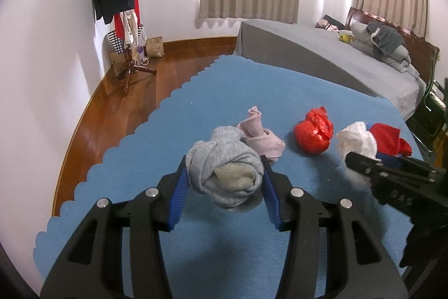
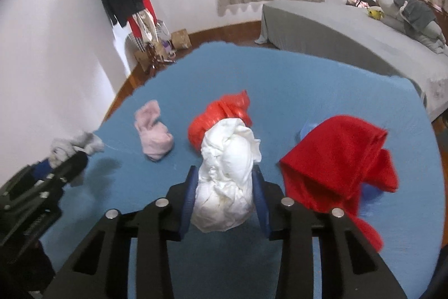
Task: Collect trash
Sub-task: 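Carry the grey sock and white cloth in both grippers over the bin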
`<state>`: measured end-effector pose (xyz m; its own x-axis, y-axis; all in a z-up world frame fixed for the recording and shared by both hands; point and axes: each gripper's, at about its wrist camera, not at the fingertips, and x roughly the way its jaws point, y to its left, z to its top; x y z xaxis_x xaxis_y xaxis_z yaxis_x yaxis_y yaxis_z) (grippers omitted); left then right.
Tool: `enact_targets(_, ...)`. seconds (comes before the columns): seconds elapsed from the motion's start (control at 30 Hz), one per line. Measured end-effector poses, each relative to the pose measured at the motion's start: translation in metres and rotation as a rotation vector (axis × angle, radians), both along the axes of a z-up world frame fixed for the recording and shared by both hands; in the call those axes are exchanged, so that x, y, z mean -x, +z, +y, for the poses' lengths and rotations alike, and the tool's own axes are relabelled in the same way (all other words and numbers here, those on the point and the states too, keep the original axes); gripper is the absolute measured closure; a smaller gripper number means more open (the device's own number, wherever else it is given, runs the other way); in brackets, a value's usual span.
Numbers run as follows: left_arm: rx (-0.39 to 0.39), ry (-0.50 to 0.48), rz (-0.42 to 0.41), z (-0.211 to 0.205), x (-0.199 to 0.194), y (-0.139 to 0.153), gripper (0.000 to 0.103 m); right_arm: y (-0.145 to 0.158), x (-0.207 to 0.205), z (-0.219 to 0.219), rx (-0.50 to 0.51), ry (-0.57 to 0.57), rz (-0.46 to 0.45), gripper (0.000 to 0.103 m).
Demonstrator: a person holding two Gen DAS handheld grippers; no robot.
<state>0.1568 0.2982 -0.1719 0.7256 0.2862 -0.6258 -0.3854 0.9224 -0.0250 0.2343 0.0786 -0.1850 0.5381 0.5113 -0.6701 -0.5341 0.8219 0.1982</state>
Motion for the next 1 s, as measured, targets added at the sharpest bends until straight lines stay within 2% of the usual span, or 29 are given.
enact_targets(0.43,-0.025,-0.057,-0.030,-0.043,0.014,0.031,0.056,0.048,0.026,-0.057,-0.064,-0.069,-0.041,0.065)
enact_targets(1.0,-0.012,-0.234,-0.102,-0.133,0.027,0.076,0.056,0.107,0.074,-0.156,-0.120,-0.192,-0.125,0.065)
